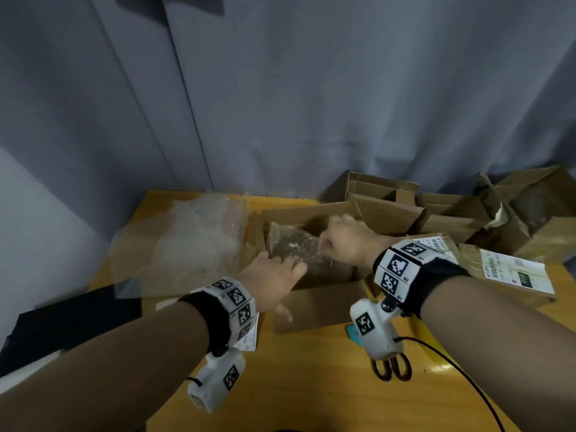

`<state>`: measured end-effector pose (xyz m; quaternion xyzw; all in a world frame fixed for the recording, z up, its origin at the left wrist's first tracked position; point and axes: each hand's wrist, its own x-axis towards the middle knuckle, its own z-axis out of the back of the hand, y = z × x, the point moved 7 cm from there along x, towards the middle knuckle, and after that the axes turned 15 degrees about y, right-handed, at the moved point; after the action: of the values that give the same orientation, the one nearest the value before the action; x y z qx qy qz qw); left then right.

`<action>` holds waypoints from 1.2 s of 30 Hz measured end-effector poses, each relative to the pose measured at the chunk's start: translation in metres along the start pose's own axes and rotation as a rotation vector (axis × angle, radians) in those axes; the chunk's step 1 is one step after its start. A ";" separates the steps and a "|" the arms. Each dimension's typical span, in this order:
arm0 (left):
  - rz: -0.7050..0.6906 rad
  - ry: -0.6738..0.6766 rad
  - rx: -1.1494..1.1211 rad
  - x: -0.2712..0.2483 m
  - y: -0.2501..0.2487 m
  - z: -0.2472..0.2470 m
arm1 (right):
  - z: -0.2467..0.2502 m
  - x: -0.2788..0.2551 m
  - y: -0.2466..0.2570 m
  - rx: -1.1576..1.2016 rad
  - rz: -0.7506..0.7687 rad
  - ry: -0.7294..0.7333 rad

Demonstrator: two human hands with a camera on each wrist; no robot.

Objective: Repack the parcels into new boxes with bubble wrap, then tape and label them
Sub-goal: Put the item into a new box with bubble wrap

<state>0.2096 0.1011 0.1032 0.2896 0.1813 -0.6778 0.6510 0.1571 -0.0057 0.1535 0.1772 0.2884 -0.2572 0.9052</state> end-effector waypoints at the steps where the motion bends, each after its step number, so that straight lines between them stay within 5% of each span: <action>1: 0.005 -0.009 0.021 0.000 -0.002 0.001 | 0.006 0.007 0.002 -0.080 -0.034 -0.059; 4: 0.071 0.032 0.059 0.004 -0.001 -0.003 | 0.020 0.020 0.004 -0.086 -0.183 -0.202; 7: 0.163 0.244 0.043 0.015 0.011 -0.019 | 0.018 0.028 0.002 0.145 -0.179 -0.362; 9: 0.178 0.382 0.027 0.023 0.020 -0.030 | 0.002 0.041 0.003 0.301 -0.097 -0.315; 11: 0.149 0.455 0.020 0.027 0.025 -0.035 | -0.024 0.057 0.006 0.339 -0.020 -0.093; 15: 0.056 0.428 -0.004 0.029 0.033 -0.036 | -0.058 0.084 -0.004 0.326 -0.003 0.189; 20: 0.072 0.339 0.005 0.032 0.041 -0.044 | -0.074 0.119 -0.020 0.392 -0.120 0.269; 28: 0.052 0.386 0.064 0.051 0.034 -0.031 | -0.085 0.129 -0.037 0.404 -0.202 0.346; 36: 0.026 0.304 0.079 0.048 0.031 -0.032 | -0.104 0.120 -0.037 0.655 -0.139 0.388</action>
<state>0.2459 0.0805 0.0526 0.4165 0.2470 -0.6243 0.6130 0.1757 -0.0302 -0.0066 0.4823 0.3681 -0.3583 0.7096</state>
